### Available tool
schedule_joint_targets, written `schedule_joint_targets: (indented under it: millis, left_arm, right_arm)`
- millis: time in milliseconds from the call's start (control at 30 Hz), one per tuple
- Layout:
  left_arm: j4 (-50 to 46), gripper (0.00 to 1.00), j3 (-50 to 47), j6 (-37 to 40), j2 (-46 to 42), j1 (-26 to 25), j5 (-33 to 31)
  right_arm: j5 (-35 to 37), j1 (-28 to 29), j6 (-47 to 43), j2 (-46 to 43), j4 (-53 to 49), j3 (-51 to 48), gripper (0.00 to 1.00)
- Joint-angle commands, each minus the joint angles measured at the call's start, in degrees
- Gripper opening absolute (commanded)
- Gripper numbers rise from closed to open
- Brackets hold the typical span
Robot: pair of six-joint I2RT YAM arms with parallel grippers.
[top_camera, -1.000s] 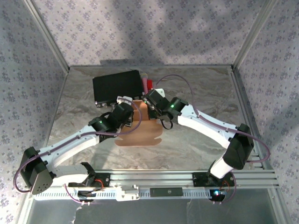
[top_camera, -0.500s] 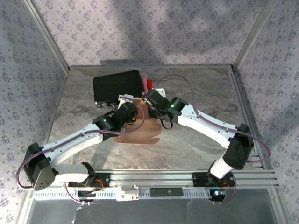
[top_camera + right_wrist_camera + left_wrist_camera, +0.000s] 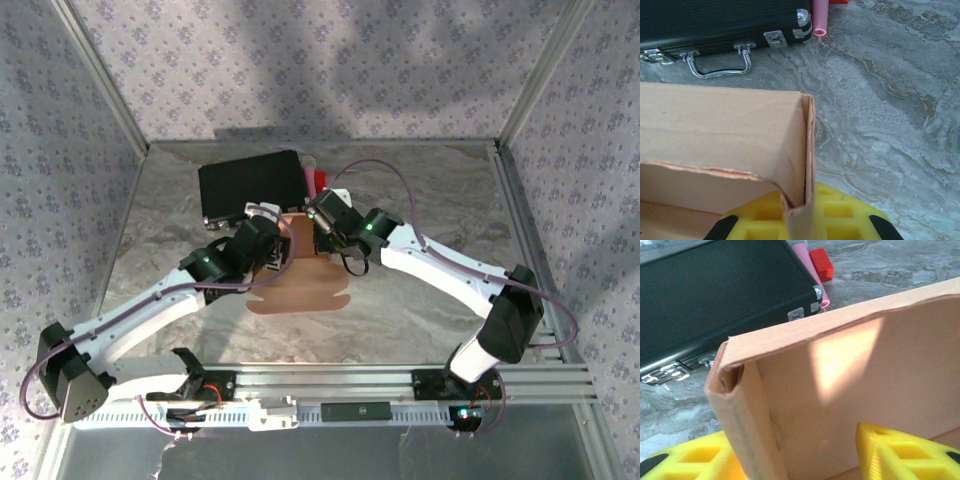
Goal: Fold the paper box
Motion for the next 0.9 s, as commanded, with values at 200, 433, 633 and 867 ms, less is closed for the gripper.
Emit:
schedule_joint_targets:
  millis: [200,433,633,867]
  left_arm:
    - [-3.6,0.54,-2.3,-1.8,-3.3,0.4,-1.5]
    - [-1.0,0.61,-1.5,-3.3,-5.8,-0.7,0.4]
    - [-7.6,0.66,4.8,-7.9,-6.3,-0.7,-0.2]
    - [-10.2,0.61,6.5,-5.7,-5.0,4.2,3.5]
  right_arm:
    - [-0.7,-0.3,-0.2,-0.9,0.5,1.3,0.0]
    - [1.1,0.0,0.1,0.6,-0.6,1.6,0.0]
    - [3.8,-0.9,3.5,0.7,-0.6,-0.1,0.0]
    - [8.5,-0.7,10.2,1.6,-5.7,2.9,0.0]
